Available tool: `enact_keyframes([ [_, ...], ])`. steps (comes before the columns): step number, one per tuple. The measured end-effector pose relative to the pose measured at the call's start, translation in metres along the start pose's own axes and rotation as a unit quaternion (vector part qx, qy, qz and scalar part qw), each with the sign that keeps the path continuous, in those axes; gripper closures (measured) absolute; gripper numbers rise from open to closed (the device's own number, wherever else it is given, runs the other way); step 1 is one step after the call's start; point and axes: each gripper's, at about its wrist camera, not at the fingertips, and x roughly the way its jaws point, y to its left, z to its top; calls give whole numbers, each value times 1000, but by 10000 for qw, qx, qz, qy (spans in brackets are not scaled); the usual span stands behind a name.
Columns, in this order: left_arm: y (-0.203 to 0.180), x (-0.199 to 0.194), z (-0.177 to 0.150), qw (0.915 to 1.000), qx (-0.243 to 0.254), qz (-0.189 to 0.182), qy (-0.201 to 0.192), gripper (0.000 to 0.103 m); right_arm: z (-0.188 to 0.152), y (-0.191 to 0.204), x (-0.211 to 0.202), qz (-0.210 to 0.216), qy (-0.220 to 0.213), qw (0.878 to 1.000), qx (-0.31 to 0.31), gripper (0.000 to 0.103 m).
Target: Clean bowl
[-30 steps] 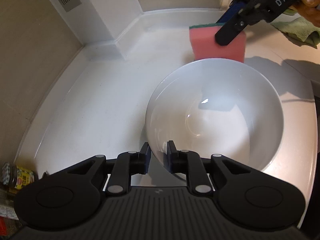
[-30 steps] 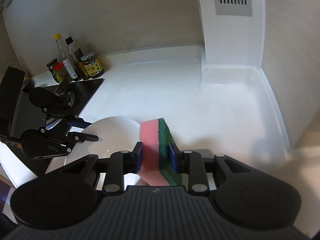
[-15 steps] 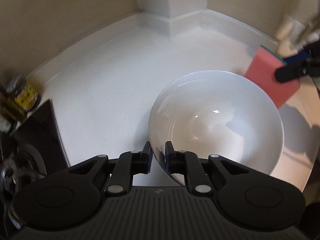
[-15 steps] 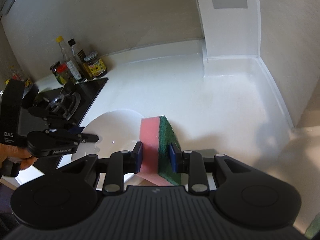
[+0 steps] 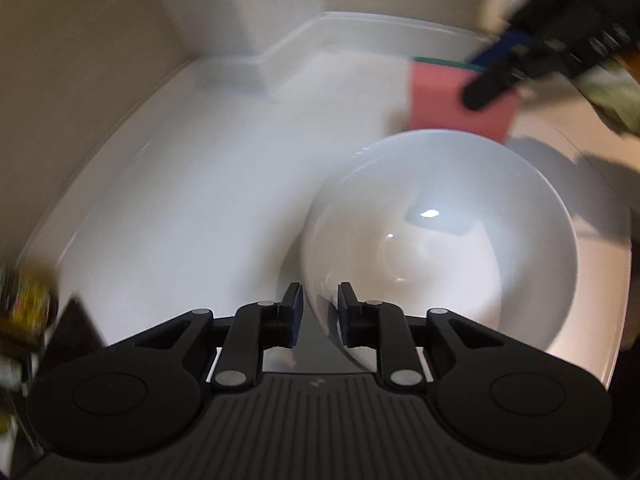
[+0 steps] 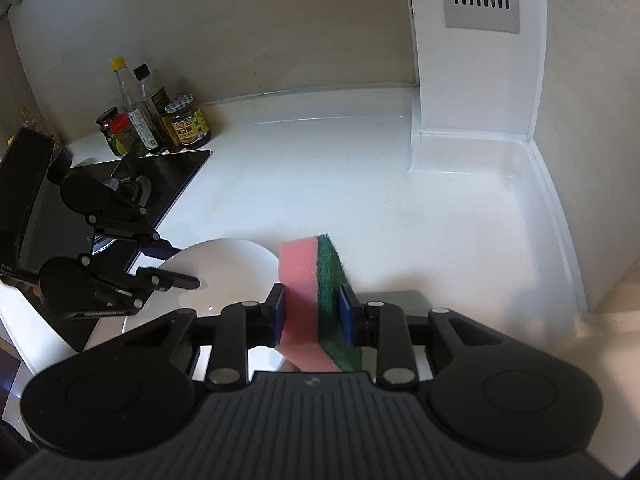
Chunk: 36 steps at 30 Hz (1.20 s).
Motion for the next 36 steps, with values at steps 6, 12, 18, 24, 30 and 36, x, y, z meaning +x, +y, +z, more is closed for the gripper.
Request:
enact_keyframes([
  [6, -5, -11, -22, 9926, -1174, 294, 47, 85, -17, 4, -12, 84, -112, 9994, 307, 79],
  [12, -9, 0, -12, 9999, 135, 63, 15, 86, -18, 8, -18, 111, 81, 9999, 99, 79],
  [18, -9, 13, 8, 9916, 1244, -300, -164, 84, 1, 1, -4, -16, 46, 10000, 38, 79],
  [24, -8, 9, 8, 9997, -130, 172, 134, 78, 1, 0, 1, -8, -16, 10000, 73, 79],
  [30, -12, -1, -20, 9894, -1400, 348, 166, 80, -9, 8, -8, 33, -53, 9999, 155, 79],
  [36, -19, 2, -20, 9936, -1049, 382, 166, 87, -11, 12, -11, 147, 49, 9999, 33, 79],
])
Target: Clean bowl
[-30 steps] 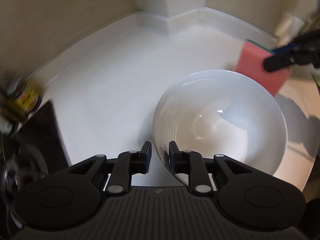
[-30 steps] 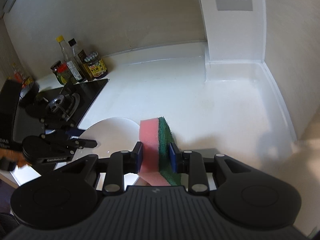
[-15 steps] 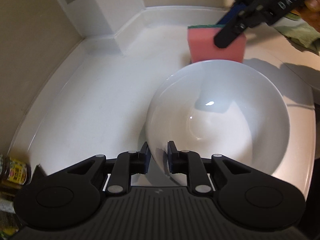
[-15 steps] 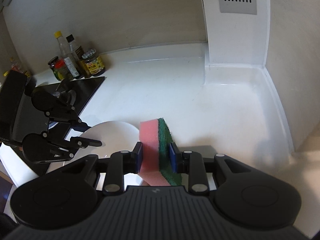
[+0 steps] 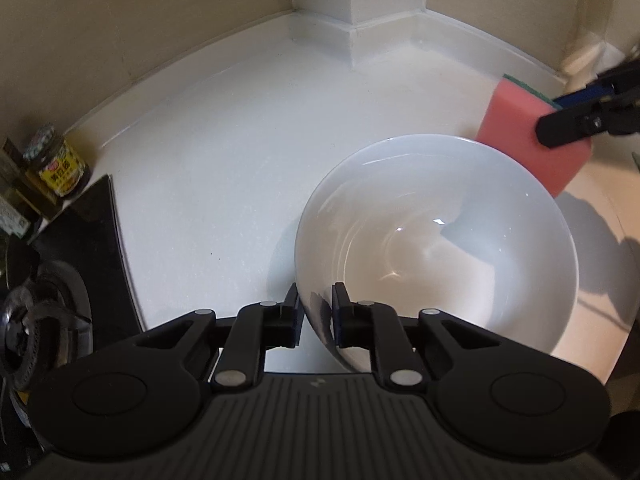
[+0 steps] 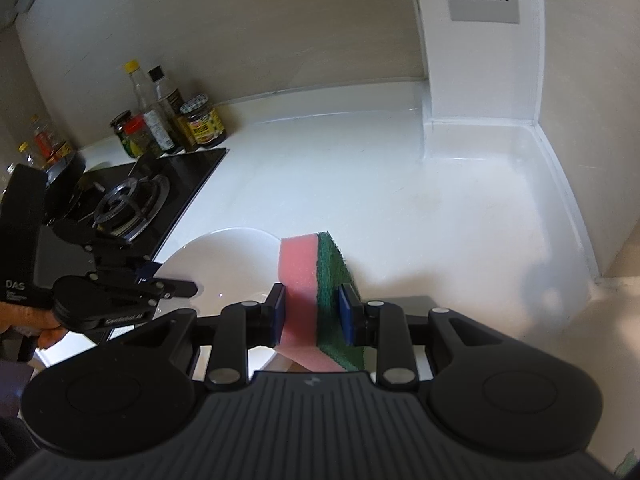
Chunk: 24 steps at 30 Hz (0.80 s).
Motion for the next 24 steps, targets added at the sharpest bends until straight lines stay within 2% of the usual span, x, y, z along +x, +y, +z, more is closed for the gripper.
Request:
enact_keyframes([
  [3, -1, 3, 7, 9985, 536, -100, -11, 86, 5, -1, 4, -15, 20, 10000, -70, 79],
  [6, -4, 8, 13, 9929, 1177, -182, -30, 84, 12, -1, 10, -51, 2, 9998, -172, 79],
  [10, -3, 15, 21, 9877, 1538, -270, -22, 82, 19, -3, 16, -86, -37, 9998, -196, 79],
  [13, 3, 17, 24, 9926, 1181, -291, -15, 82, 17, -5, 13, -166, -86, 9998, -70, 79],
  [17, 18, 7, 22, 9987, 250, -418, -150, 80, 11, -9, -1, -449, -214, 9987, 106, 79],
  [20, 27, -1, 18, 9987, -143, -408, -286, 79, 4, -15, -14, -826, -275, 9956, 333, 77],
  [22, 32, -4, 16, 9979, -350, -391, -370, 77, 0, -17, -13, -1008, -210, 9939, 404, 70],
  [24, 35, -9, 14, 9971, -510, -331, -467, 74, -4, -17, -16, -1199, -255, 9912, 497, 69],
])
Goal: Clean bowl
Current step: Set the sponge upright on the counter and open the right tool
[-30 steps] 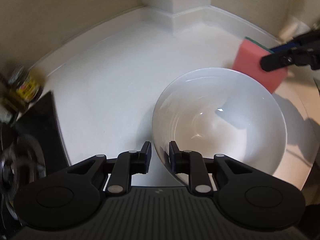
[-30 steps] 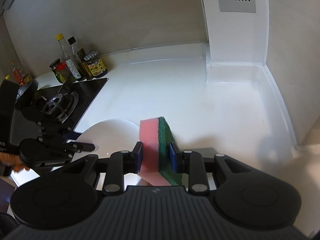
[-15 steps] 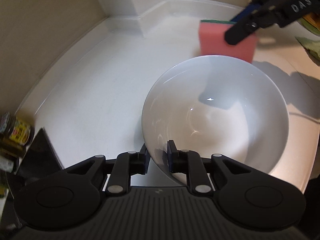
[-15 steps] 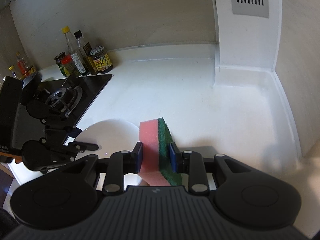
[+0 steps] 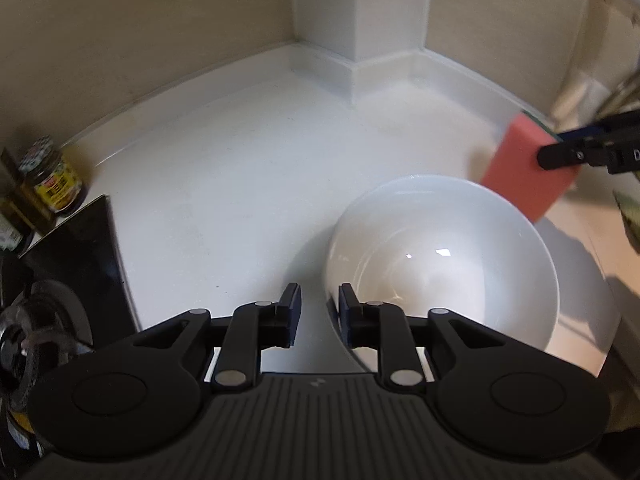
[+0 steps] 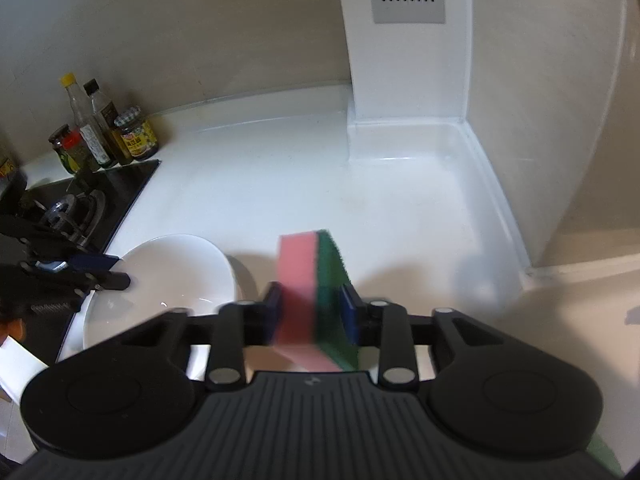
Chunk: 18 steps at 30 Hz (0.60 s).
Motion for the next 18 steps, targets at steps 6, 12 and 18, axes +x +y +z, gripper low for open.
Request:
enact_keyframes([
  [6, -4, -17, -5, 9984, -269, 221, -444, 74, -14, 3, -20, -87, -168, 9998, 112, 69],
  [12, -8, -41, -15, 9954, -477, 401, -725, 74, -28, 15, -51, -129, -542, 9980, 282, 69],
  [18, -28, -69, -29, 9912, -443, 402, -1185, 73, -58, 41, -82, -313, -743, 9956, 473, 69],
])
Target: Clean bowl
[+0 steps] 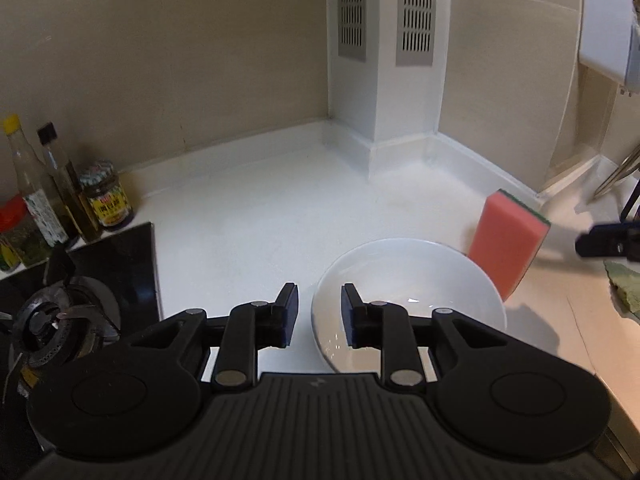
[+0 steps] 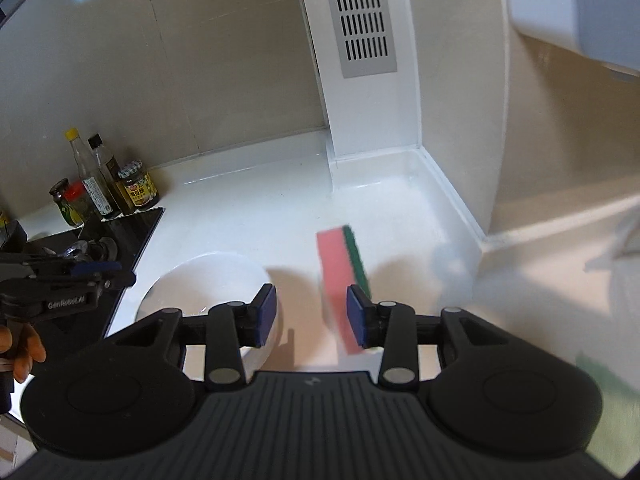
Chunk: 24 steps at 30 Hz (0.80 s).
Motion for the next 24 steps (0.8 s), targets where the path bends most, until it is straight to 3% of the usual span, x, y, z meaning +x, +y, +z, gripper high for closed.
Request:
enact_keyframes([
  [4, -13, -10, -8, 9996, -130, -229, 134, 74, -28, 13, -22, -119, 64, 9999, 27, 69],
  [7, -23, -22, -16, 9989, -330, -251, 223, 74, -41, 17, -34, 32, 29, 10000, -46, 69],
  [14, -54, -55, -35, 9974, -671, 250, -39, 73, -49, 21, -68, 351, -296, 9969, -637, 69],
  [24, -110, -90, -69, 9940, -738, 787, 165, 73, -78, 7, -116, 519, -478, 9927, -974, 69],
])
